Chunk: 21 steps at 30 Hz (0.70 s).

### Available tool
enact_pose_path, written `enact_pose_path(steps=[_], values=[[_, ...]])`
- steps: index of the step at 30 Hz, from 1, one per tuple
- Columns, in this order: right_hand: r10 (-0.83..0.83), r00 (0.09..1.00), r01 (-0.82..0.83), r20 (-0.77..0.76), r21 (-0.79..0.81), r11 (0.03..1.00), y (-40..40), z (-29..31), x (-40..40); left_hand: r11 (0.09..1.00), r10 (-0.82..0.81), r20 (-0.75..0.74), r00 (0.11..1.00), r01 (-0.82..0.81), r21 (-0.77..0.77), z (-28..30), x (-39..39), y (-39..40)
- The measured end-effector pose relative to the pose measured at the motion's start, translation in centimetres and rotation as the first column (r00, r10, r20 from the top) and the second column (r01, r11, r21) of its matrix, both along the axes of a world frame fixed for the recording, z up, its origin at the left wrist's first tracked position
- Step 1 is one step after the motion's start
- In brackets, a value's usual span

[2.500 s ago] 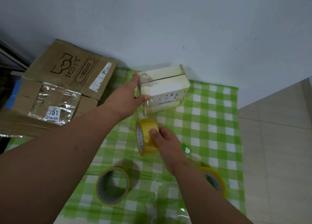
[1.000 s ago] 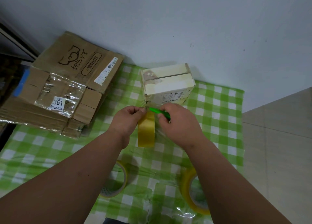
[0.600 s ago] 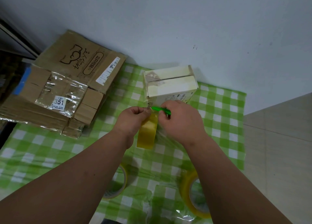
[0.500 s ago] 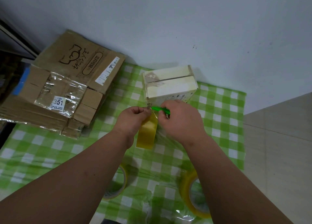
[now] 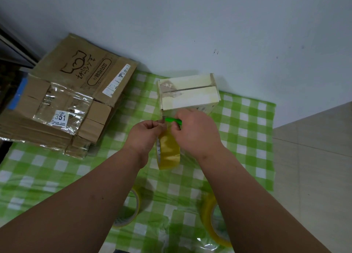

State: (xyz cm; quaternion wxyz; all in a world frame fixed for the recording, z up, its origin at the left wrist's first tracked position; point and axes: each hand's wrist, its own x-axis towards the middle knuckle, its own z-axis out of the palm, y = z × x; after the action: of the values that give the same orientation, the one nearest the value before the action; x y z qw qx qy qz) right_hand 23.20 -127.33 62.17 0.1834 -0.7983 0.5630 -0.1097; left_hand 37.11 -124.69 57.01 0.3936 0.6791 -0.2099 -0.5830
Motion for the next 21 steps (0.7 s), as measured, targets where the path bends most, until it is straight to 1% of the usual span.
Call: enact_pose_path(steps=[6, 9, 13, 21], values=[[-0.024, 0.999, 0.023, 0.027, 0.031, 0.999, -0.2, -0.4, -0.4, 0.999, -0.031, -0.051, 0.998, 0.032, 0.014, 0.5, 0.3, -0.4], [-0.019, 0.999, 0.018, 0.031, 0.043, 0.999, -0.2, -0.4, -0.6, 0.997, -0.063, -0.038, 0.997, 0.064, 0.032, 0.9, 0.7, -0.5], [-0.020, 1.000, 0.019, 0.011, 0.054, 0.998, -0.1, -0.4, -1.0, 0.995, -0.087, -0.016, 0.996, 0.088, 0.049, 1.0, 1.0, -0.9], [-0.118, 0.992, 0.118, -0.045, 0.011, 0.993, -0.5, -1.1, -4.0, 0.995, -0.074, -0.056, 0.996, 0.077, 0.055, 1.2, 1.2, -1.4]])
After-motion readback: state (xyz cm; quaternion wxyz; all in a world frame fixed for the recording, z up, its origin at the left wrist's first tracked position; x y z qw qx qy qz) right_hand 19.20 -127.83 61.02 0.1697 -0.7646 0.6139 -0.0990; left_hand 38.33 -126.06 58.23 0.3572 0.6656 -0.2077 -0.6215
